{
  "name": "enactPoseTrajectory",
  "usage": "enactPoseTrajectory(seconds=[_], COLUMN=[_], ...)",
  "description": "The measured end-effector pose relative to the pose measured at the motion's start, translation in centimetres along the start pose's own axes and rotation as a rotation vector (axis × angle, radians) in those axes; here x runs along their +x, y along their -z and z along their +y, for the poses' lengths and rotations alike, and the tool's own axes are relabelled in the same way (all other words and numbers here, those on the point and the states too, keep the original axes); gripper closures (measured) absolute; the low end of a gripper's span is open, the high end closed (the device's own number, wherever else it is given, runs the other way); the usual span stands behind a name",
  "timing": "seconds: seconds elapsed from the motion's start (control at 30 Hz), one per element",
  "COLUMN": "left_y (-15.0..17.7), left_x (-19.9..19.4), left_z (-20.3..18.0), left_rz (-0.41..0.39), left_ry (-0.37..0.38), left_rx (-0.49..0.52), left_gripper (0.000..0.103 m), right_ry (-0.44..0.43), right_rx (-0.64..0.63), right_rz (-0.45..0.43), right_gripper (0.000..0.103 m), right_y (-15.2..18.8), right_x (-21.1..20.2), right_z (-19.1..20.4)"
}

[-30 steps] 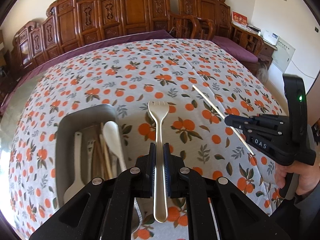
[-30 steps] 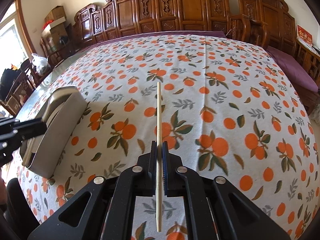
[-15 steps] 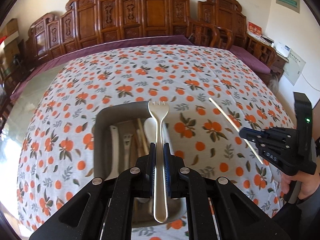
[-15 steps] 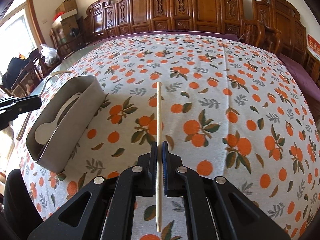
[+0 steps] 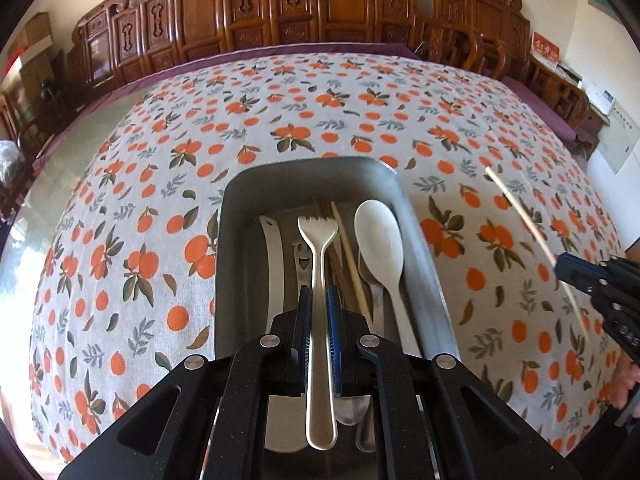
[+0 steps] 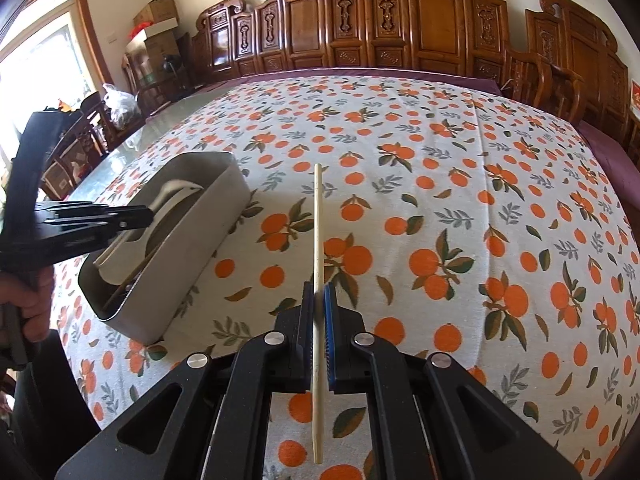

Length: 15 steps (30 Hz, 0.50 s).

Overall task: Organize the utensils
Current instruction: 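Carry the white fork into the tray and open the left tool while the right holds its chopstick, then lower the wooden chopstick into the tray and open the right tool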

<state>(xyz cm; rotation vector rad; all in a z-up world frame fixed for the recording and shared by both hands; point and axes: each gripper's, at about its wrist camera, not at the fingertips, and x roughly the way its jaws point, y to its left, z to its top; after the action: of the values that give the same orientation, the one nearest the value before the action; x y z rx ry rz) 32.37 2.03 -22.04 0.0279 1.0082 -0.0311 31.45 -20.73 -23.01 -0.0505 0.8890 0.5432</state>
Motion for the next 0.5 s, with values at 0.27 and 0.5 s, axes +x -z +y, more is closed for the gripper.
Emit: enactPoseTrajectory(seconds=[0.27,0.5], left_y=[0.3,0.5], left_x=[1.0,-1.5], left_z=[0.2,1.4], left_rz=[0.035,-0.01], left_ry=[-0.006,0.001], left_rx=[0.002,-0.018], left_gripper=[0.092,0.076], right_ry=[-0.038,-0.057], right_rx=[-0.011,-0.015], right_rz=[-0.007,-0.01], right_gripper=[0.097,0.097], right_y=[-0.1,-0.2], right_x=[-0.4,-1.1], right_z=[1.5,3.0])
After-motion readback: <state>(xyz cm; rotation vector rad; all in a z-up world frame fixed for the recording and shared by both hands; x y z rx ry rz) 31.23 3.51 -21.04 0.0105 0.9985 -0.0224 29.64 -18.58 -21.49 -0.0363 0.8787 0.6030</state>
